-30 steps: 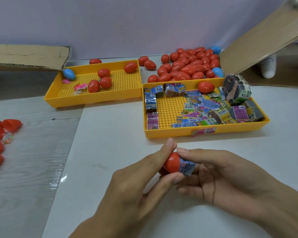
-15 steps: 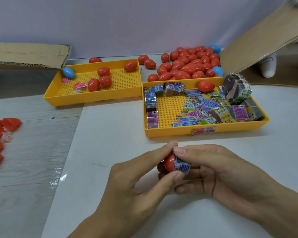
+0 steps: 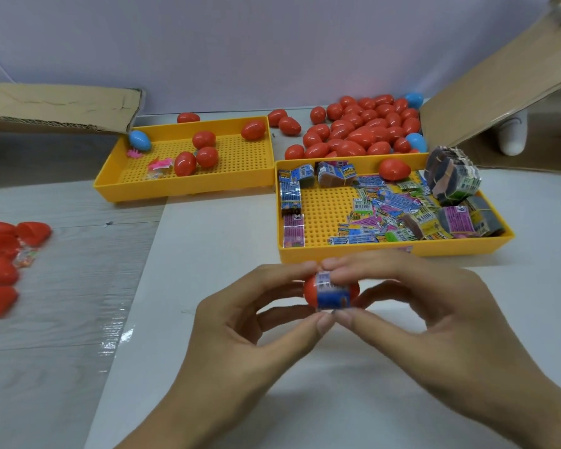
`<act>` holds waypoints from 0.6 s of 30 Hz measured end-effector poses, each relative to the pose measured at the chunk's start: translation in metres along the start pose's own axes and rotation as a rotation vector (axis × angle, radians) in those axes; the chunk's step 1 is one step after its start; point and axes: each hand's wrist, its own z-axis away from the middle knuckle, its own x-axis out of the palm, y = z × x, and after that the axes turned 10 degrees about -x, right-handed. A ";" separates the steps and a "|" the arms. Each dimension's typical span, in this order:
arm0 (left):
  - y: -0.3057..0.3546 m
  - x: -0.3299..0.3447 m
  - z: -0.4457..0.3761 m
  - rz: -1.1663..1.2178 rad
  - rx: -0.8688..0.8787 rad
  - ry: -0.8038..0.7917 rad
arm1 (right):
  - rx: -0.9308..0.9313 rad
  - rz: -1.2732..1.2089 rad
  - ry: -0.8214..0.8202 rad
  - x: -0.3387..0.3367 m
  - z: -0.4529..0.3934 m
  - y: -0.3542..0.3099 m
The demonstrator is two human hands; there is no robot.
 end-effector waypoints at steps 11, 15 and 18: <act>0.006 0.001 0.002 0.034 -0.032 0.030 | 0.331 -0.306 0.120 0.001 -0.007 -0.001; 0.005 0.002 0.002 0.048 -0.048 0.067 | 0.378 -0.356 0.142 0.001 -0.009 -0.001; -0.003 0.001 0.002 0.032 -0.055 0.129 | 0.276 -0.131 0.228 -0.007 -0.014 0.001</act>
